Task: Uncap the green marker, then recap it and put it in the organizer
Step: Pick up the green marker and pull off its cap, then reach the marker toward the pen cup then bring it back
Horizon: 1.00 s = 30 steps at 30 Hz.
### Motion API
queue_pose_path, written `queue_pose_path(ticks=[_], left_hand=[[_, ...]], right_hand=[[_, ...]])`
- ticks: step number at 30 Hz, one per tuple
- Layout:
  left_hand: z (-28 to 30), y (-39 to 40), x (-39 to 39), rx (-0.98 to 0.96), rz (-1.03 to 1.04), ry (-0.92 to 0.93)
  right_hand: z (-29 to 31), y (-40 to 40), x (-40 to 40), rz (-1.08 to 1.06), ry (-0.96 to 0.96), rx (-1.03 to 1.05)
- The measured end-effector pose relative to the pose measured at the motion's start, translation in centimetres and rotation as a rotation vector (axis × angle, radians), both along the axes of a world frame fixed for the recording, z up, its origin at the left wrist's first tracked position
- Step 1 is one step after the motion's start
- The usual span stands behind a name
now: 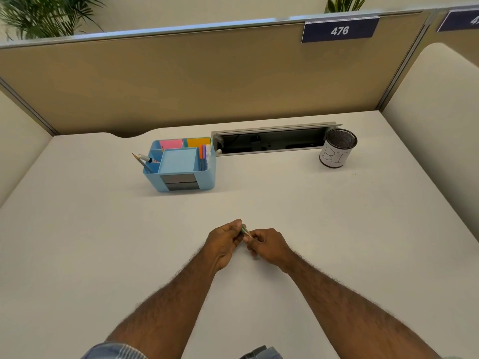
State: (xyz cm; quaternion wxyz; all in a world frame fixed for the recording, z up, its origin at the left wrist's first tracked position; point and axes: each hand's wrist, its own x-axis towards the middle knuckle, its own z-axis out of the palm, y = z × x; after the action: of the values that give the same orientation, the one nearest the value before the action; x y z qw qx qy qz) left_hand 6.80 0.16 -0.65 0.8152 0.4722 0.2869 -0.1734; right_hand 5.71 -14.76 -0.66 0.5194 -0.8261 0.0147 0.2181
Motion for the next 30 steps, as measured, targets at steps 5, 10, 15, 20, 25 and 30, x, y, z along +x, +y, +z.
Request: queue_pose_path(ticks=[5, 10, 15, 20, 25, 30], left_hand=[[-0.5, -0.3, 0.0, -0.022, 0.036, 0.039], [-0.7, -0.2, 0.1, -0.072, 0.056, 0.039], [-0.9, 0.1, 0.1, -0.089, 0.088, 0.067], [-0.9, 0.9, 0.8, -0.1, 0.161, 0.075], [-0.7, 1.5, 1.7, -0.053, 0.124, 0.132], [-0.6, 1.6, 2.6, 0.071, 0.113, 0.191]], right_hand=[[0.2, -0.2, 0.2, 0.014, 0.026, -0.018], [0.0, 0.0, 0.5, 0.019, 0.033, -0.042], [0.0, 0.1, 0.6, 0.026, 0.023, -0.052], [-0.1, 0.0, 0.3, 0.023, 0.01, -0.047], [-0.6, -0.3, 0.3, 0.028, -0.01, 0.01], [-0.7, -1.4, 1.4, -0.076, -0.026, 0.072]])
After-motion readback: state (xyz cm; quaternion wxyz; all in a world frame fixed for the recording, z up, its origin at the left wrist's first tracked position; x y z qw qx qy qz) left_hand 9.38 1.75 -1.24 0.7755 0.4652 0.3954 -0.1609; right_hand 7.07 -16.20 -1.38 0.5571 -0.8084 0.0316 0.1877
